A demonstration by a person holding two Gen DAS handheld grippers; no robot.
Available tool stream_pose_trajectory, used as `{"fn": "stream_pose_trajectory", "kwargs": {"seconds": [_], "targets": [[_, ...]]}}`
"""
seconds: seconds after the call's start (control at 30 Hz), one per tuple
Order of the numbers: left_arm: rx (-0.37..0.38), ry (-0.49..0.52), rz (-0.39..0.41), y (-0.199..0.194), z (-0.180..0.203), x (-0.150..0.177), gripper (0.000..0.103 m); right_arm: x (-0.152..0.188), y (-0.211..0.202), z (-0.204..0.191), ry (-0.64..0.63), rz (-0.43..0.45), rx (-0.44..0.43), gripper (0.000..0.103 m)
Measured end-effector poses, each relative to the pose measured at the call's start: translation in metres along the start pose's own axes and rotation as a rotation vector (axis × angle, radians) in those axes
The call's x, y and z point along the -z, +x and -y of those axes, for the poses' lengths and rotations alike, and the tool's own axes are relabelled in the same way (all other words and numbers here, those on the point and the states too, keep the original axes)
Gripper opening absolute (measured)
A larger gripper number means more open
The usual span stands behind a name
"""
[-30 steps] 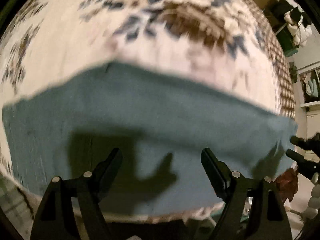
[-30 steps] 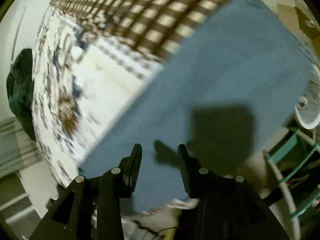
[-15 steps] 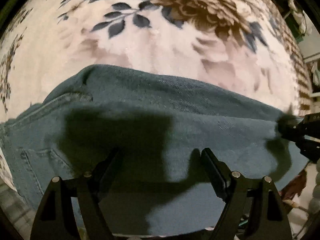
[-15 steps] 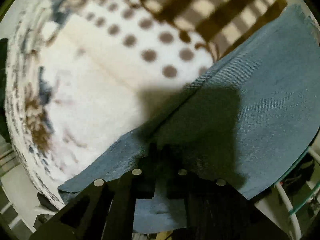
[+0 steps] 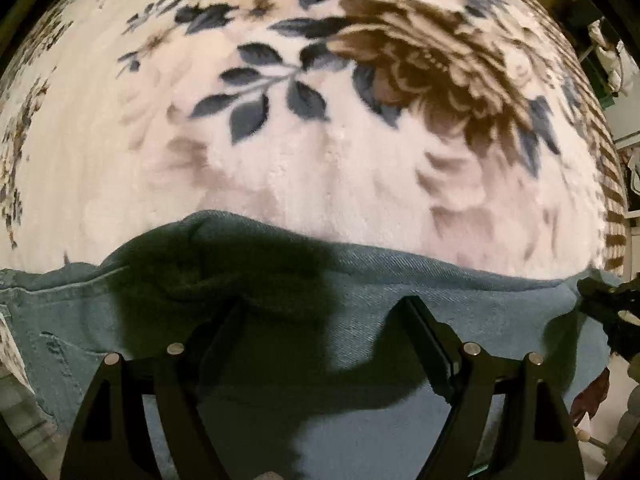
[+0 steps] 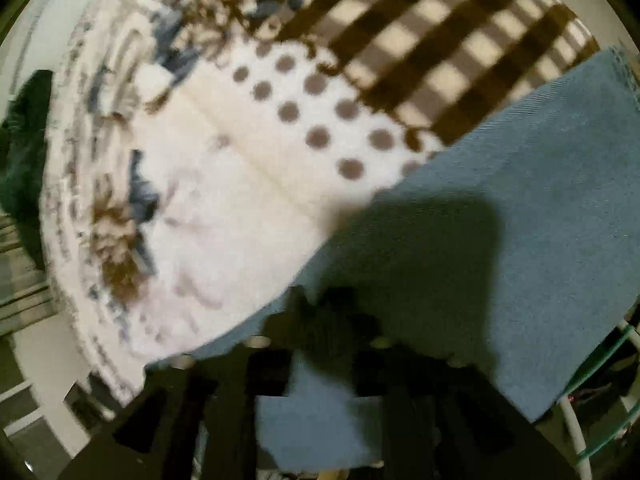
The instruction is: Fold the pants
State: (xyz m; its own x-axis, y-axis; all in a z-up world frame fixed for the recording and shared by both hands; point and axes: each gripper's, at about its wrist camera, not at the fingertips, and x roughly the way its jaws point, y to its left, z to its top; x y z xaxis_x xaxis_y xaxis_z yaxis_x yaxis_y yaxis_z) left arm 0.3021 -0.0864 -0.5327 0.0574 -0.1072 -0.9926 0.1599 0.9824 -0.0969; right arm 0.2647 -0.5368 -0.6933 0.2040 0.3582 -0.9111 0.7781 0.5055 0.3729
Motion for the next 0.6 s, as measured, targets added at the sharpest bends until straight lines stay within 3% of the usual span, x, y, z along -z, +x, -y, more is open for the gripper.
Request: {"fn": "stream_pose_trajectory", "kwargs": {"seconds": [0.07, 0.2, 0.27, 0.37, 0.47, 0.5, 0.6], "targets": [[0.021, 0.000, 0.004, -0.010, 0.010, -0.004, 0.080, 0.012, -0.030, 0.027, -0.003, 0.048, -0.071, 0.050], [0.066, 0.018, -0.001, -0.026, 0.026, 0.023, 0.080, 0.041, -0.085, 0.110, 0.099, 0.206, -0.035, 0.050], [0.088, 0.032, -0.021, -0.024, 0.041, 0.042, 0.080, 0.048, -0.107, 0.170, 0.197, 0.290, -0.017, 0.050], [0.118, 0.053, -0.070, -0.011, 0.065, 0.072, 0.080, 0.045, -0.117, 0.243, 0.320, 0.350, -0.044, 0.050], [0.123, 0.077, -0.110, 0.013, 0.083, 0.087, 0.080, 0.037, -0.111, 0.291, 0.362, 0.379, -0.146, 0.050], [0.111, 0.088, -0.120, 0.021, 0.088, 0.090, 0.080, 0.035, -0.103, 0.289, 0.369, 0.378, -0.150, 0.050], [0.075, 0.128, -0.103, 0.028, 0.101, 0.091, 0.094, 0.027, -0.090, 0.307, 0.379, 0.380, -0.205, 0.050]]}}
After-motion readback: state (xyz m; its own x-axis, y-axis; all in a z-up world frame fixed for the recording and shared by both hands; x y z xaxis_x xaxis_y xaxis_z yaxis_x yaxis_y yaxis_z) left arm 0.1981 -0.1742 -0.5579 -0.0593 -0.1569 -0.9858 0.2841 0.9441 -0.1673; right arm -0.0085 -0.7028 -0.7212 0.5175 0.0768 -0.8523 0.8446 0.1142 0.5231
